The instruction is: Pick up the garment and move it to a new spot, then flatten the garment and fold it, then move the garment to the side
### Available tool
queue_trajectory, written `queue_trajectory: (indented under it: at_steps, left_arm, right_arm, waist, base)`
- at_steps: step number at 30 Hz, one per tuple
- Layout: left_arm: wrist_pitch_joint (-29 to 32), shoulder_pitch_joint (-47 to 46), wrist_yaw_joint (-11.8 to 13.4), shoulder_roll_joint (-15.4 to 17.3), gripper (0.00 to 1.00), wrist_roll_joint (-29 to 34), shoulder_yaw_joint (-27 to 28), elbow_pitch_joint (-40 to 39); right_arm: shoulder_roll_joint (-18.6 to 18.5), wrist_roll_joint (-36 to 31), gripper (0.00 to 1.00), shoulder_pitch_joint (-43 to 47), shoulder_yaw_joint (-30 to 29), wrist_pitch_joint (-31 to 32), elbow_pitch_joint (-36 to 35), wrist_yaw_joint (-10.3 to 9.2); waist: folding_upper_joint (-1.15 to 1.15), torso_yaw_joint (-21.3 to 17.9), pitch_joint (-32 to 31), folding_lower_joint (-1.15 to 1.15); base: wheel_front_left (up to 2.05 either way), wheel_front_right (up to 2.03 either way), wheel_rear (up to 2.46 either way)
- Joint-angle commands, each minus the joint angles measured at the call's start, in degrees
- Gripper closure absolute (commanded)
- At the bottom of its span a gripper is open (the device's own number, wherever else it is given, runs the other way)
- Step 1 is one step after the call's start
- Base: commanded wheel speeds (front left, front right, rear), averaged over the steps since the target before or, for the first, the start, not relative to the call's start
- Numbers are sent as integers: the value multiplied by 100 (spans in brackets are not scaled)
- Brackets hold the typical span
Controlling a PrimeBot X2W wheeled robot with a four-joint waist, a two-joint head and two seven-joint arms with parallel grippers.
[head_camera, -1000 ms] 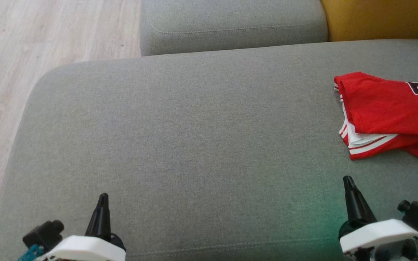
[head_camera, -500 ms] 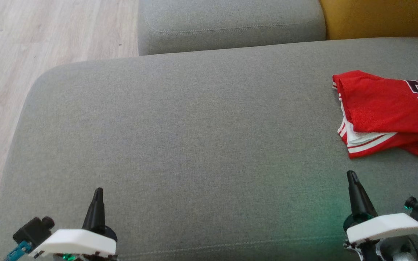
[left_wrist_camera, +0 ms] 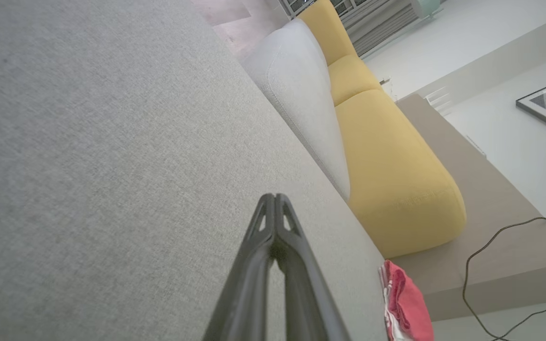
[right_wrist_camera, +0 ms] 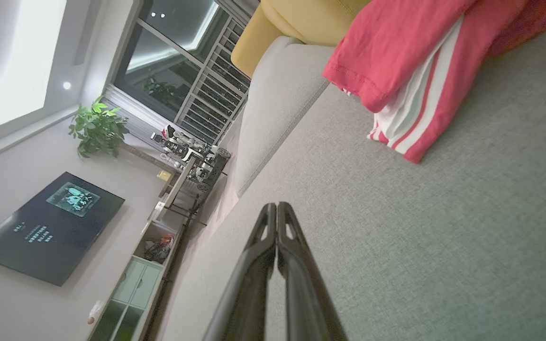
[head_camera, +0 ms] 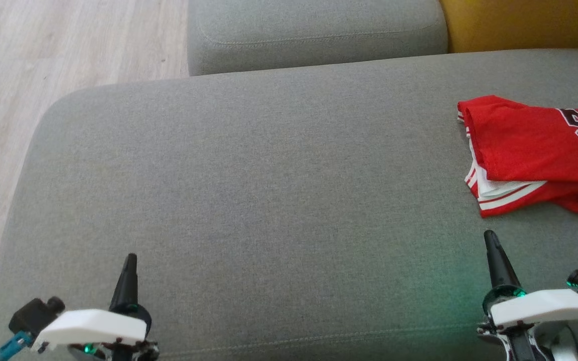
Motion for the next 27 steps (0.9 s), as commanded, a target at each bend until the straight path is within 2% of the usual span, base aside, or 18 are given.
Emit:
queue_trajectory:
  at_steps: [1, 27]
  left_arm:
    - [23, -337, -70, 104, 100, -181, 181, -159]
    - [450, -699, -278, 103, 100, -1908, 530, 61]
  right_arm:
    - [-95, 191, 100, -292, 38, 40, -157, -1]
    - [-100, 1972, 100, -531, -80, 474, -53, -2]
  waist:
    - [0, -4, 2, 0]
    - [0, -75, 41, 0]
  base:
    - [0, 0, 0]
    - [0, 0, 0]
